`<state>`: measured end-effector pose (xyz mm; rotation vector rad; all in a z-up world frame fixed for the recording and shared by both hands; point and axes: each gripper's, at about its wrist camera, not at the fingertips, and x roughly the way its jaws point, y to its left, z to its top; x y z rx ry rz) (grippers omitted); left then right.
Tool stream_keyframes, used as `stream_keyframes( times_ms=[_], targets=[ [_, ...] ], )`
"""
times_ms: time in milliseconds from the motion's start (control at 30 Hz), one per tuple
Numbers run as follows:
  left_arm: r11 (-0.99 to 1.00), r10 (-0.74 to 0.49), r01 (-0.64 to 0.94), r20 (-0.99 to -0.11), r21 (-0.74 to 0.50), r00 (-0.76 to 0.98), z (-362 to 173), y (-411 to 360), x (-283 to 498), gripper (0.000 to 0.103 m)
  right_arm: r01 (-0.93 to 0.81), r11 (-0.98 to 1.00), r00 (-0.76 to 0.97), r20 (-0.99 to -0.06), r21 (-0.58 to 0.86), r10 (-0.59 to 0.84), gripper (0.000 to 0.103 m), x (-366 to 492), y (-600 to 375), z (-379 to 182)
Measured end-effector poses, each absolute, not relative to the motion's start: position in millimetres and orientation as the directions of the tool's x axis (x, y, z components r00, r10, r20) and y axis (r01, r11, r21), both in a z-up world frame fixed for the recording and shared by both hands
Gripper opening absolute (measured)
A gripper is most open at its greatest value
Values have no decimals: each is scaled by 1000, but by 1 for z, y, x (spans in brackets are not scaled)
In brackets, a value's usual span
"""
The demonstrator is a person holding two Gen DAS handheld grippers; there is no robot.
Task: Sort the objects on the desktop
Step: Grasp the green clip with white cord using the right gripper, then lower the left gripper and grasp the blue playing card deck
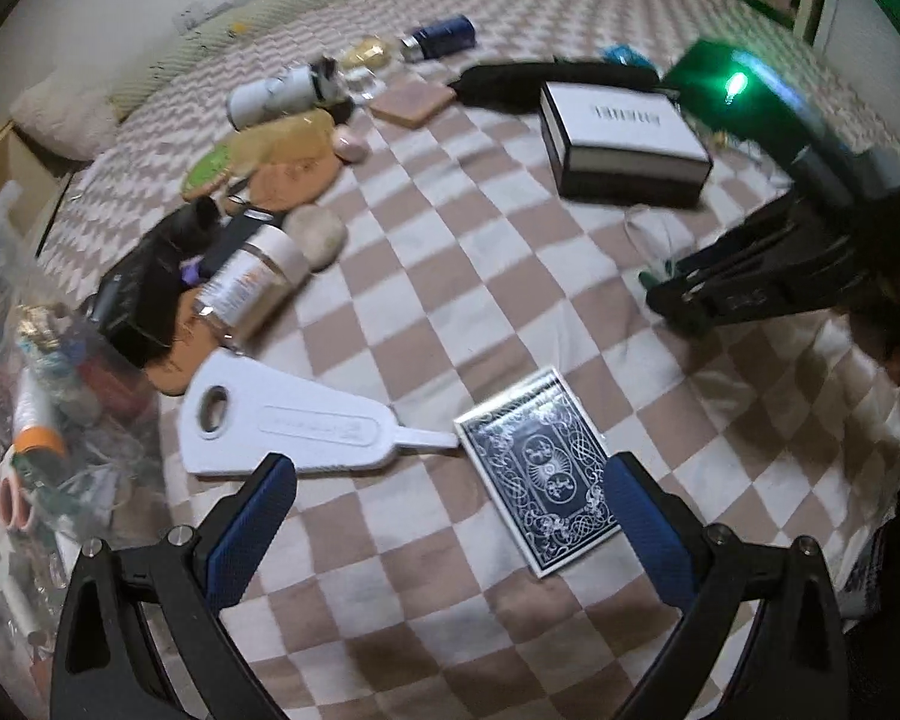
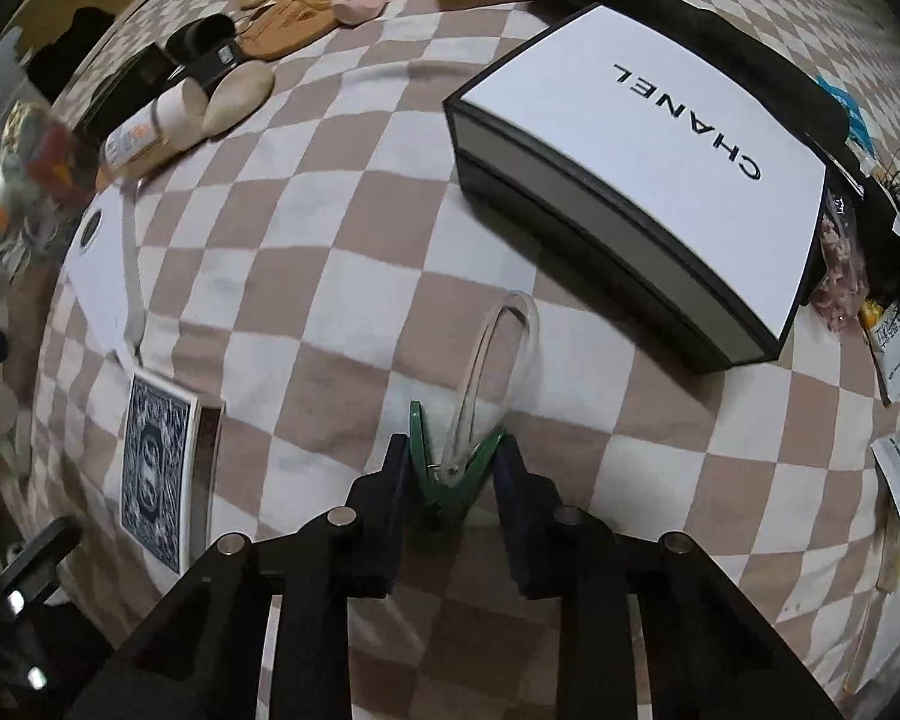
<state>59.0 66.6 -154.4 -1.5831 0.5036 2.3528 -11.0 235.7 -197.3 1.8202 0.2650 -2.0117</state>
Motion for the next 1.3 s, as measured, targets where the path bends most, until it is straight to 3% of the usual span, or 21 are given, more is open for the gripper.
stream_keyframes(
  times_ms=[333, 467, 667, 967, 1100, 1300],
  targets=[
    [-908, -15, -404, -971, 113, -239, -200, 105, 43, 103, 404, -895, -26, -976, 189, -217, 28, -13, 257, -202],
    [-941, -59, -323, -990, 98, -129, -224, 105, 37, 103, 415, -890, -28, -975, 188, -219, 28, -15, 261, -203],
    [-959, -2, -281, -997, 25, -83, -224, 86, 33, 103, 424, -883, -25, -973, 199, -231, 28, -20, 269, -204],
    [-953, 67, -301, -994, -38, -85, -216, 67, 40, 86, 436, -881, -36, -974, 186, -223, 28, -14, 272, -198],
    [-945, 98, -321, -991, -64, -89, -209, 68, 45, 62, 455, -875, -56, -975, 167, -215, 28, -12, 274, -194],
    [-940, 126, -331, -985, -81, -115, -201, 64, 50, 61, 436, -882, -92, -966, 180, -243, 28, -15, 280, -182]
  ],
)
